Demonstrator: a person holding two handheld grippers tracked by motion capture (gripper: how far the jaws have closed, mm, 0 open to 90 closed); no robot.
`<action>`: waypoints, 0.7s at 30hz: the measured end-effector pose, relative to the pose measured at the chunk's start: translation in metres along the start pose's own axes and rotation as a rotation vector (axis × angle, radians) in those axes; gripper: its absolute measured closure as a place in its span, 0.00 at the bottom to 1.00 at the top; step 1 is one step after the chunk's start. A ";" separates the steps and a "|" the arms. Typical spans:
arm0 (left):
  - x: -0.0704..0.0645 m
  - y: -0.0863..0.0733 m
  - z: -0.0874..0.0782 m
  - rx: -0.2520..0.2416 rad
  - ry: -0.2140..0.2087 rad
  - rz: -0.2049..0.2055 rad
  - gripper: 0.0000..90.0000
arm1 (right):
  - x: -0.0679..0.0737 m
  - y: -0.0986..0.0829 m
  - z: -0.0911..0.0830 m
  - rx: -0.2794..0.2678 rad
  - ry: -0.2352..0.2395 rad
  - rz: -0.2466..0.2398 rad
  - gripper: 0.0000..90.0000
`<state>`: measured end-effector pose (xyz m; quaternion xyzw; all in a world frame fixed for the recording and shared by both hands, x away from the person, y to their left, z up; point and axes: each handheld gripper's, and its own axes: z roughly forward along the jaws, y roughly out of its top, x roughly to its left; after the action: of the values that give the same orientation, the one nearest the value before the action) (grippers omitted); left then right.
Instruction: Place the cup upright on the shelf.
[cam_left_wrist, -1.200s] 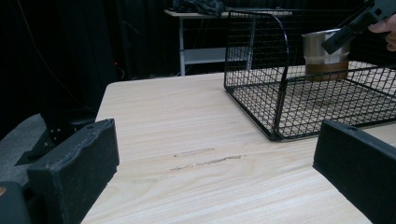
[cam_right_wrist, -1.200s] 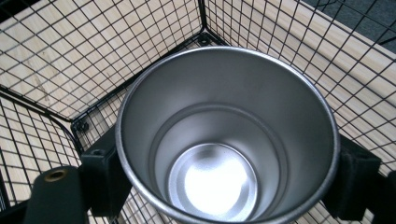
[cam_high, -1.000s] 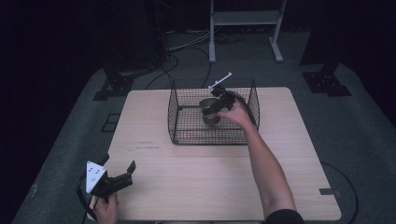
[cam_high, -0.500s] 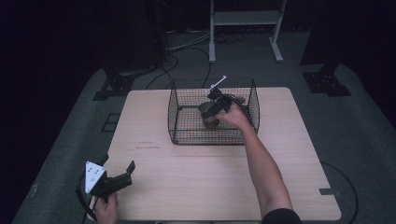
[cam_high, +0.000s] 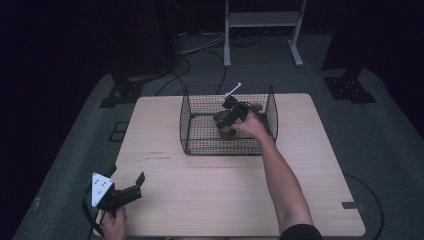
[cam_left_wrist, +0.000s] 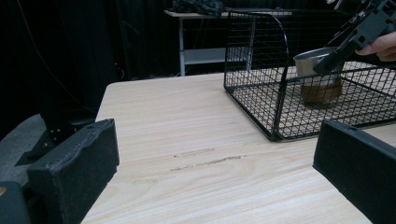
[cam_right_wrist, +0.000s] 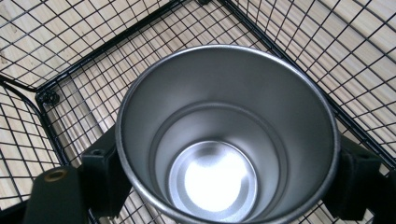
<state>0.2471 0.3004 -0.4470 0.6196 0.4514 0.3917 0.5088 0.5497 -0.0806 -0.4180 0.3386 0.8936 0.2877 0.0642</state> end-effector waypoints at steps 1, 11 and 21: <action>0.000 0.000 0.000 0.002 0.001 -0.001 0.00 | 0.000 0.000 0.000 0.000 0.000 -0.002 0.19; 0.000 0.000 -0.001 0.000 0.002 0.000 0.00 | 0.003 -0.002 -0.002 0.007 -0.004 -0.021 0.18; -0.002 0.001 0.000 0.001 0.001 0.007 0.00 | 0.003 -0.007 -0.005 0.001 -0.004 -0.031 0.15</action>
<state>0.2470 0.2986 -0.4462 0.6211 0.4498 0.3936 0.5069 0.5420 -0.0852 -0.4174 0.3250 0.8988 0.2857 0.0702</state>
